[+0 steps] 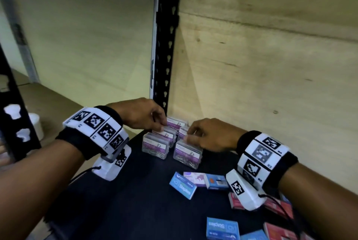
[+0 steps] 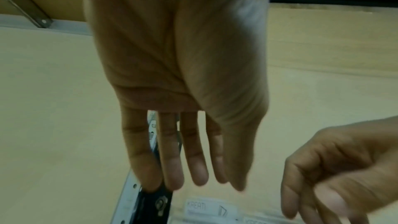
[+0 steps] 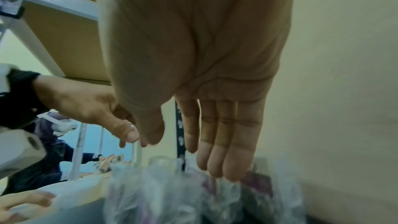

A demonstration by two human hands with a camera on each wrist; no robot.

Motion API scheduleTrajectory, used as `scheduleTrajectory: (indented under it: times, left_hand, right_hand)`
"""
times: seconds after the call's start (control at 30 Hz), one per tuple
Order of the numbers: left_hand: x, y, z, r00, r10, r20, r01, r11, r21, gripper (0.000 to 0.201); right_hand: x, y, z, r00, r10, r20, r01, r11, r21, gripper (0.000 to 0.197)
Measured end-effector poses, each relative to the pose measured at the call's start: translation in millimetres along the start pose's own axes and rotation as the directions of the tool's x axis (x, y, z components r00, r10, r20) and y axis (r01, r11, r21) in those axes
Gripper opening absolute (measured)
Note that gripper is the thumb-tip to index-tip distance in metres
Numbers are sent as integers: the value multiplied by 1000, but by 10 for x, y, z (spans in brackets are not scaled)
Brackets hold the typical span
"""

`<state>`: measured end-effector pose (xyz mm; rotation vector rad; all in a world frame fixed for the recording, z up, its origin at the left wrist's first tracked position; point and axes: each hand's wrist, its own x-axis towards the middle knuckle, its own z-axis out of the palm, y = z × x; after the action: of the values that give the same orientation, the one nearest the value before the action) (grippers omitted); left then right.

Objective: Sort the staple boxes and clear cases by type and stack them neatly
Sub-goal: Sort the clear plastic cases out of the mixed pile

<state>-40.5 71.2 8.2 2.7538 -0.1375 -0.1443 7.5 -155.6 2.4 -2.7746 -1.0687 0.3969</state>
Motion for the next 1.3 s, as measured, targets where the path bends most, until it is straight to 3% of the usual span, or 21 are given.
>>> scheduleTrajectory:
  times: [0.1, 0.2, 0.33, 0.5, 0.9, 1.17, 1.3]
  left_hand:
    - [123, 2, -44, 996, 36, -75, -35, 999, 23, 19]
    - [237, -16, -40, 1000, 18, 12, -19, 995, 94, 30]
    - [349, -81, -19, 992, -36, 124, 21, 993, 119, 43]
    - [436, -104, -13, 986, -55, 159, 41, 995, 92, 41]
    - [472, -135, 12, 995, -31, 96, 28, 999, 30, 35]
    - [502, -132, 10, 996, -32, 86, 30, 999, 22, 33]
    - [517, -155, 22, 997, -20, 72, 19, 1000, 21, 26]
  right_hand:
    - [43, 85, -115, 993, 49, -111, -50, 999, -5, 34]
    - [103, 181, -148, 987, 94, -130, -110, 987, -117, 28]
    - [148, 245, -122, 986, 148, -78, -162, 955, -247, 35]
    - [215, 286, -101, 989, 112, -91, -134, 946, -294, 39]
    - [319, 184, -44, 981, 36, -191, -88, 959, -269, 18]
    - [343, 81, -85, 993, 73, -89, -93, 965, -244, 41]
    - [338, 80, -96, 992, 104, -76, -119, 965, -233, 41]
